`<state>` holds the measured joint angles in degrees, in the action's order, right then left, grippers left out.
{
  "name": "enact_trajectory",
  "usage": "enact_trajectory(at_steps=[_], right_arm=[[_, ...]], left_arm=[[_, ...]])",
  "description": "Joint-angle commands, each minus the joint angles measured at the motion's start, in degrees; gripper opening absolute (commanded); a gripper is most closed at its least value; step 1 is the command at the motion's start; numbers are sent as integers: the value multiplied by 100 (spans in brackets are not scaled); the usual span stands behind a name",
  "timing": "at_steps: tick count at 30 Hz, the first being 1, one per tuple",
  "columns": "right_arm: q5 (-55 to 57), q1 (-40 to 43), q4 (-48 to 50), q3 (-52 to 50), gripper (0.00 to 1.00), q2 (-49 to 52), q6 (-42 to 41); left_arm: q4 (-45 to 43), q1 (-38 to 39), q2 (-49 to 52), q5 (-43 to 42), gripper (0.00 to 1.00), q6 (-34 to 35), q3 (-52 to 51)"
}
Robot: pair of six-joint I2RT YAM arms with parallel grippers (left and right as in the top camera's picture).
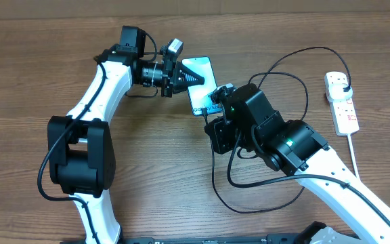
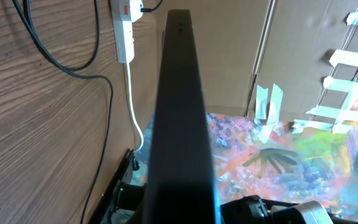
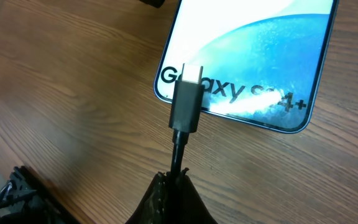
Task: Plug charger to phone and switch on socket
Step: 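Push the plug up into the phone's port with the right gripper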
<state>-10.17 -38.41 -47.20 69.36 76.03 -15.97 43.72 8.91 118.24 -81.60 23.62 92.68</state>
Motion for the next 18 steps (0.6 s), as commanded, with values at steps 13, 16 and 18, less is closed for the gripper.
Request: enact_trajectory(at_steps=[13,16,18], right_arm=[[-39,-26,-590,4,4,-42,52],[-39,-26,-678,4,4,-42,-48],[-39,-26,-667,4,4,-42,-48]], left_arm=[[-15,-72,-50,-275,4,39,122],[-79,-72,-50,-393,4,-22,122],[-79,-70,-50,-446,4,-79,122]])
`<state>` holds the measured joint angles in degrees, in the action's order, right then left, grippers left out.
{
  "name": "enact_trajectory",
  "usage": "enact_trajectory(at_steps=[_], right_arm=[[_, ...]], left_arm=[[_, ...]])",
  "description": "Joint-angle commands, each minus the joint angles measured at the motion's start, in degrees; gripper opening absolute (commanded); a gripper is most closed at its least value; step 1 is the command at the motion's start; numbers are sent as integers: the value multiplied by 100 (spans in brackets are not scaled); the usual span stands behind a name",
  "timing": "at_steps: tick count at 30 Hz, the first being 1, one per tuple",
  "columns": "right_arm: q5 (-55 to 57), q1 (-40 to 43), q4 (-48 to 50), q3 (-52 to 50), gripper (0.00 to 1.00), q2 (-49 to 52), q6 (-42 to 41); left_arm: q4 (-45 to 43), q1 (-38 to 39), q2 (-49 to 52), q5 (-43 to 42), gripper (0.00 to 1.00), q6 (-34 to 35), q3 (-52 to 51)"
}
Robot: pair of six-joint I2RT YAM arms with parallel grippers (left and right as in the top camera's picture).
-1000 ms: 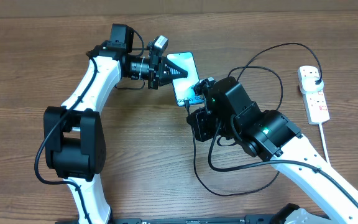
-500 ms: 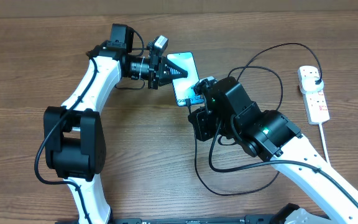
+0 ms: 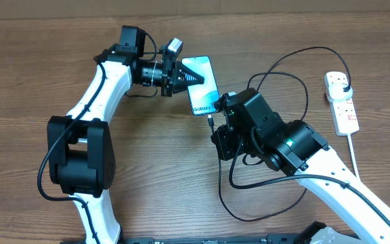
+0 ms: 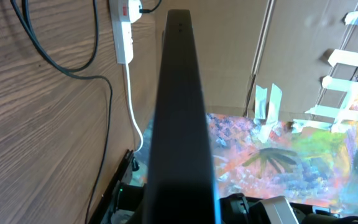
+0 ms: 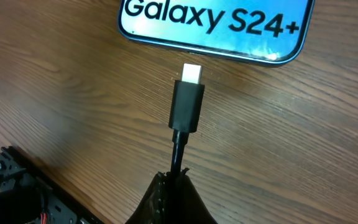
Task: Plug charger to phone and switch on socket
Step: 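Push the plug up into the phone's port with the right gripper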
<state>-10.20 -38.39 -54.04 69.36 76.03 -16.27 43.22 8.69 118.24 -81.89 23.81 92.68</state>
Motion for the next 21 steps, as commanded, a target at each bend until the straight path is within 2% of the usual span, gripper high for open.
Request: enact_trajectory(at_steps=[1,21], right_arm=[[-37,-28,20,4,4,-42,-20],[-98,-28,238,4,4,-35,-151]], left_arm=[[-35,-42,-50,-468,4,-111,122],[-35,-39,-50,-516,4,-111,122]])
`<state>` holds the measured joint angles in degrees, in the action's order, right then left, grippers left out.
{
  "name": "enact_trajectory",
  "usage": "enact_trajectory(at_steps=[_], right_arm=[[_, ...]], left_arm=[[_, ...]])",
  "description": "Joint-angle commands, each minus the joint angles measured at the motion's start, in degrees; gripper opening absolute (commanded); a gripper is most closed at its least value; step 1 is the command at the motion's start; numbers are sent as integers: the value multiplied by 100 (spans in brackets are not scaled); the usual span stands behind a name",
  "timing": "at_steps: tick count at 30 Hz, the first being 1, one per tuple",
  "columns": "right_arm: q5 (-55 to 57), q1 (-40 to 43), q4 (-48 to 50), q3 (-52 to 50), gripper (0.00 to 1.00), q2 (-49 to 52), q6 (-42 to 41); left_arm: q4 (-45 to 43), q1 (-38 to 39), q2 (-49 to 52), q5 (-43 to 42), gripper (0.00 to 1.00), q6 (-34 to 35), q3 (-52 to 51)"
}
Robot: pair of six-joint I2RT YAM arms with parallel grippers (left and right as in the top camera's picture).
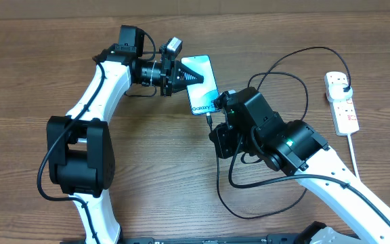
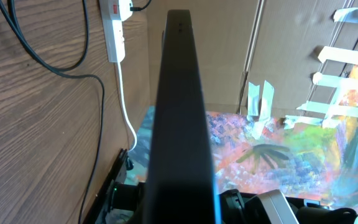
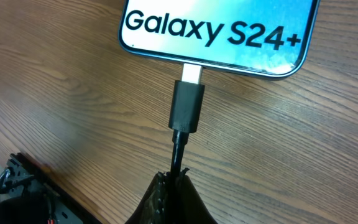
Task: Plug charger to phone and switch on socket
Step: 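Push the plug up into the phone's port with the right gripper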
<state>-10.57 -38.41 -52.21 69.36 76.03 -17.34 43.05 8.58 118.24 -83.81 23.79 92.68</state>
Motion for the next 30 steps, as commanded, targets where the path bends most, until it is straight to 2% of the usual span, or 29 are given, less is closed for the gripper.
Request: enact_trajectory(at_steps=[1,20,30], right_arm=[[-61,-26,52,4,4,-35,-44],[-59,-26,7,4,4,125,-105],[-61,-20,-101,4,4,125,-105]], left_arm=[[-17,-28,-50,-323,4,-109,122],[-20,-28,-50,-326,4,-120,122],[-22,-42,-50,-234,4,-520,122]])
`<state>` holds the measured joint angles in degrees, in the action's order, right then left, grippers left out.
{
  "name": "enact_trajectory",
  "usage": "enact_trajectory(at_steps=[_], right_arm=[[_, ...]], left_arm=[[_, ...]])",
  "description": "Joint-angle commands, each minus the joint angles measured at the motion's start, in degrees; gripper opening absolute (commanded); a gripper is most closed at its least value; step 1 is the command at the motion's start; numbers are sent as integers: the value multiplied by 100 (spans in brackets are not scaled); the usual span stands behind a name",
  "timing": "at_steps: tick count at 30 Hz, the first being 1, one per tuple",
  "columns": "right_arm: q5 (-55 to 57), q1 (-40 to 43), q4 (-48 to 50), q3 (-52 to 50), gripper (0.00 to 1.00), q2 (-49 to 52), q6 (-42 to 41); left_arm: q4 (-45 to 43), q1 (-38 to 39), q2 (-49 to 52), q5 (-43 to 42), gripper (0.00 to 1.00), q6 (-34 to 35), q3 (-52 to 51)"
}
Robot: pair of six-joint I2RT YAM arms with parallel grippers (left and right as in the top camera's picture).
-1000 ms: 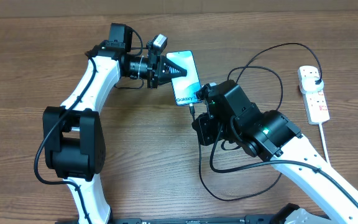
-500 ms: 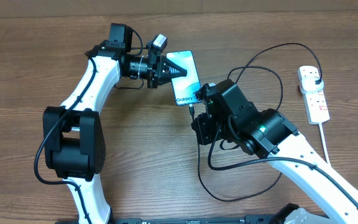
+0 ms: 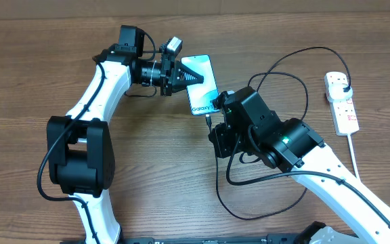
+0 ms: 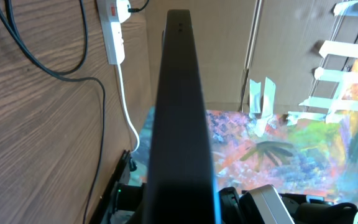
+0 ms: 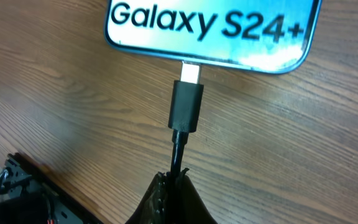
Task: Plug charger to phone and switch on socket
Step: 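Push the plug up into the phone's port with the right gripper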
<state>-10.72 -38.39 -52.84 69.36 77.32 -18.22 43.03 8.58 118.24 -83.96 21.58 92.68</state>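
Note:
The phone (image 3: 202, 85) shows a blue screen reading "Galaxy S24+" (image 5: 210, 28). My left gripper (image 3: 181, 76) is shut on its far end, and the left wrist view shows it edge-on as a dark slab (image 4: 180, 124). My right gripper (image 5: 178, 180) is shut on the black charger cable just behind the plug (image 5: 186, 112). The plug's metal tip (image 5: 190, 73) touches the phone's bottom edge and is still mostly bare. In the overhead view my right gripper (image 3: 212, 122) sits just below the phone.
A white socket strip (image 3: 342, 102) with a plug in it lies at the table's right edge, also in the left wrist view (image 4: 112, 31). The black cable (image 3: 296, 61) loops from it across the table and under my right arm.
The phone sits slightly further left in the right wrist view. The plug's tip remains against the phone's bottom edge. Both grippers keep their hold.
The plug first hung over the phone's screen, above the lettering. Then it was drawn back, with a gap below the phone's bottom edge. After that its tip met that edge, and it stays there now. The left gripper held the phone throughout.

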Motion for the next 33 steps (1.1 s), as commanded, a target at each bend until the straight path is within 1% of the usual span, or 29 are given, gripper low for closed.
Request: enact_trajectory(at_steps=[1,5,33], right_arm=[[-46,-22,-66,4,4,-4,-17],[-48,-22,-142,4,4,-4,-20],[-44,-22,7,4,4,-4,-20]], left_arm=[[-17,-44,-50,-168,4,-323,122],[-17,-42,-50,35,4,-323,122],[216,-26,-50,-289,4,-317,122]])
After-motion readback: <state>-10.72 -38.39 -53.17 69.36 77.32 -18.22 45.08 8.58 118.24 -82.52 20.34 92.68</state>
